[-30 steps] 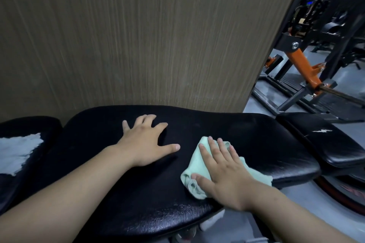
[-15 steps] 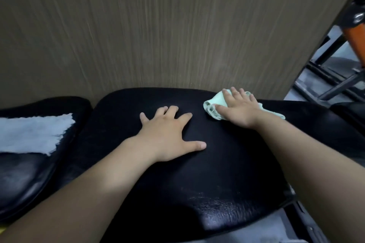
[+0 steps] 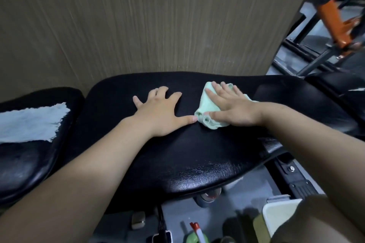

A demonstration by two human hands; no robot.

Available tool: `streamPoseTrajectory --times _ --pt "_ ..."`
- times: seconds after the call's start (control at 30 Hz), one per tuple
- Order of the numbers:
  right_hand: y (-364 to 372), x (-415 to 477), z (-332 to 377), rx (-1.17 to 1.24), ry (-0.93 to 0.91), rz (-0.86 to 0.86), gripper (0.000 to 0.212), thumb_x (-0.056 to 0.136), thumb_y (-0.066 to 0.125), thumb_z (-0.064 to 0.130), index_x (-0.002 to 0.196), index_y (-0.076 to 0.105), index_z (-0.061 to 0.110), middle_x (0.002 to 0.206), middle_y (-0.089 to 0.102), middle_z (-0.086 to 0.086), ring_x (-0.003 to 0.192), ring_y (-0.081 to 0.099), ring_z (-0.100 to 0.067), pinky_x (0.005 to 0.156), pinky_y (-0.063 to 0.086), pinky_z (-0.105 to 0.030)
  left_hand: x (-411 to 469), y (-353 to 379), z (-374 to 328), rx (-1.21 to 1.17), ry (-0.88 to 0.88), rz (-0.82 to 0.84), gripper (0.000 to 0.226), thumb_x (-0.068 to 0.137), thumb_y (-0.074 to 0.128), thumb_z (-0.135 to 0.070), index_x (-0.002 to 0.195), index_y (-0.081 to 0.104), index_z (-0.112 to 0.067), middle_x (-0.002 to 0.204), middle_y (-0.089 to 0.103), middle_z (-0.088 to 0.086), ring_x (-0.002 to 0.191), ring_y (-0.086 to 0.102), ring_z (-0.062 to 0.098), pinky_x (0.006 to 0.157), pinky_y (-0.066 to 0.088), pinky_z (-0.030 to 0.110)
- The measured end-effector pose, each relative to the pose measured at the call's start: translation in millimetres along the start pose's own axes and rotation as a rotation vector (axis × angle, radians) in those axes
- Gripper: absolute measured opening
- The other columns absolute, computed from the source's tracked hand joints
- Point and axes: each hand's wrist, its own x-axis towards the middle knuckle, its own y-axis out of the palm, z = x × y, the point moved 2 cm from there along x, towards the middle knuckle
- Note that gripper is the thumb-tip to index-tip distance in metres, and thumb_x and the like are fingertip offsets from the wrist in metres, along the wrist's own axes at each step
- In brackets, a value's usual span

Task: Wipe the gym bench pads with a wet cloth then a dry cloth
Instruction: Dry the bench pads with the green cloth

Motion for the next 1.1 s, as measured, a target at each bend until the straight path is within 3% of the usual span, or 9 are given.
streamPoseTrajectory --times 0.17,0.3,0.47,0.53,0.63,0.77,0.83,0.97,1.1 --pt "7 -57 30 0.021 -0.103 0.103 0.083 0.098 0.036 0.057 0.155 -0.015 0.027 0.158 -0.031 0.004 0.144 -0.032 -0.015 0.119 -0.017 -0.039 -11 -6 4 -0.036 0.036 -0.044 0.088 0.080 0.044 -0.082 0.152 0.027 -0.034 0.163 0.010 0.003 0.151 0.000 0.022 0.116 0.002 0.068" --pt "2 -86 44 0.001 -0.105 0.156 0.074 0.100 0.045 0.045 0.155 -0.004 0.038 0.160 -0.022 0.013 0.145 -0.028 -0.011 0.119 -0.018 -0.036 -25 -4 10 -0.016 0.062 -0.072 0.078 0.085 0.044 -0.075 0.150 0.031 -0.034 0.162 0.013 0.003 0.150 0.002 0.022 0.116 0.004 0.068" --pt "-3 -100 71 0.160 0.067 -0.117 0.071 0.098 0.046 0.027 0.158 0.007 0.023 0.165 -0.009 -0.002 0.151 -0.009 -0.018 0.122 0.002 -0.031 -40 -3 19 -0.005 0.062 -0.057 0.074 0.088 0.041 -0.074 0.151 0.028 -0.036 0.163 0.012 0.003 0.151 0.002 0.022 0.115 0.006 0.069" --pt "5 -99 71 0.237 0.195 -0.211 0.067 0.102 0.040 0.035 0.158 0.009 0.017 0.165 -0.003 -0.004 0.152 -0.005 -0.021 0.121 0.004 -0.031 -44 -4 21 0.010 0.063 -0.056 0.075 0.088 0.040 -0.074 0.151 0.026 -0.037 0.164 0.011 0.003 0.151 0.002 0.022 0.115 0.006 0.069" --pt "27 -93 64 0.120 0.307 -0.149 0.076 0.101 0.027 0.055 0.157 0.001 0.012 0.165 -0.007 -0.011 0.151 -0.010 -0.030 0.121 0.000 -0.038 -49 -5 25 0.020 0.052 -0.036 0.076 0.087 0.039 -0.076 0.152 0.023 -0.041 0.164 0.009 0.001 0.151 0.001 0.021 0.116 0.006 0.068" --pt "41 -87 63 0.034 0.269 -0.191 0.104 0.076 -0.006 0.078 0.156 -0.007 0.012 0.163 -0.016 -0.012 0.149 -0.019 -0.031 0.120 -0.009 -0.042 -53 -4 31 0.011 0.039 -0.010 0.077 0.086 0.036 -0.079 0.153 0.018 -0.045 0.165 0.006 -0.002 0.151 -0.002 0.020 0.116 0.005 0.068" --pt "40 -87 63 0.037 0.225 -0.193 0.111 0.071 -0.007 0.086 0.156 -0.010 0.015 0.163 -0.020 -0.009 0.148 -0.023 -0.030 0.120 -0.011 -0.042 -53 -4 32 0.019 0.041 -0.005 0.078 0.086 0.035 -0.079 0.153 0.016 -0.046 0.166 0.004 -0.003 0.152 -0.003 0.019 0.116 0.005 0.067" --pt "34 -75 56 0.008 0.148 -0.195 0.101 0.074 0.000 0.080 0.156 -0.010 0.022 0.163 -0.018 -0.001 0.148 -0.022 -0.025 0.120 -0.013 -0.041 -50 -4 32 0.036 0.037 0.005 0.079 0.086 0.035 -0.078 0.154 0.014 -0.044 0.166 0.003 -0.003 0.152 -0.004 0.019 0.116 0.005 0.068" --pt "29 -52 43 -0.005 0.128 -0.191 0.092 0.081 0.012 0.082 0.156 -0.006 0.032 0.163 -0.017 0.011 0.148 -0.023 -0.019 0.116 -0.016 -0.056 -47 -2 31 0.050 0.030 0.025 0.080 0.086 0.034 -0.079 0.154 0.012 -0.044 0.165 0.001 -0.003 0.151 -0.005 0.019 0.115 0.005 0.069"
